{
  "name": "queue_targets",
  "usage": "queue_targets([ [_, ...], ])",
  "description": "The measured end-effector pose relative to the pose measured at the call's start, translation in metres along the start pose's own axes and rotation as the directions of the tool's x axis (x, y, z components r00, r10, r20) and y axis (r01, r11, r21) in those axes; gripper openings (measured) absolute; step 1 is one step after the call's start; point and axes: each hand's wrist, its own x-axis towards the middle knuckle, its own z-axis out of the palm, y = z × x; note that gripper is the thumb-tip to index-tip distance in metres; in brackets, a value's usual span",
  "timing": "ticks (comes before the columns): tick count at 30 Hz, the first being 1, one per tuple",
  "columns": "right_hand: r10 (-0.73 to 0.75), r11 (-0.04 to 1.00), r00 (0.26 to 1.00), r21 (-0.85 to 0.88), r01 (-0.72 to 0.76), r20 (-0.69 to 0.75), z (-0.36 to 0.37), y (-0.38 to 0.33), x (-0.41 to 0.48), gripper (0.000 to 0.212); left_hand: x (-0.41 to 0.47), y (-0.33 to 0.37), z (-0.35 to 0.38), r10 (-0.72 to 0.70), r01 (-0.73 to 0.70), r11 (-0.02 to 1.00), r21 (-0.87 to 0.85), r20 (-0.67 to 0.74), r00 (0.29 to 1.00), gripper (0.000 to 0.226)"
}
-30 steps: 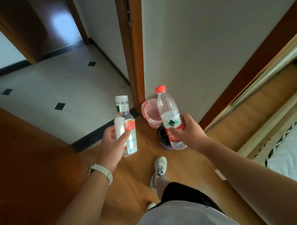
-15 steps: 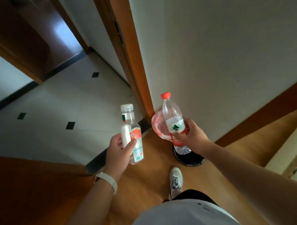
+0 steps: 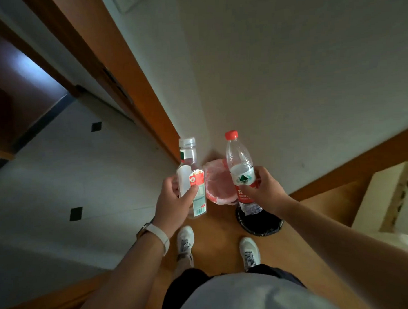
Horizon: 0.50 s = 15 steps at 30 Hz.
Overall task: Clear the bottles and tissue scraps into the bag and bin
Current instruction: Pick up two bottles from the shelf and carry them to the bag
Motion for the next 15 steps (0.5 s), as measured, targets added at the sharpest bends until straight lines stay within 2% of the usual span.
queue_targets([
  [5,0.130,0.989,0.987,0.084,-0.122,-0.099,0.024,0.001,0.019,0.061,0.063,-0.007,-0.002,0.006,-0.020,0.997,0.072,0.191,0.982,0.043],
  [9,0.214,0.974,0.951,0.123,-0.191,-0.222,0.050,-0.008,0.029,0.046,0.117,-0.020,-0.002,0.019,-0.076,0.984,0.159,0.336,0.942,0.047],
  [15,0.310,0.950,0.898,0.146,-0.278,-0.311,0.090,0.002,0.058,0.045,0.194,-0.049,0.012,0.028,-0.133,0.968,0.213,0.434,0.901,0.049],
])
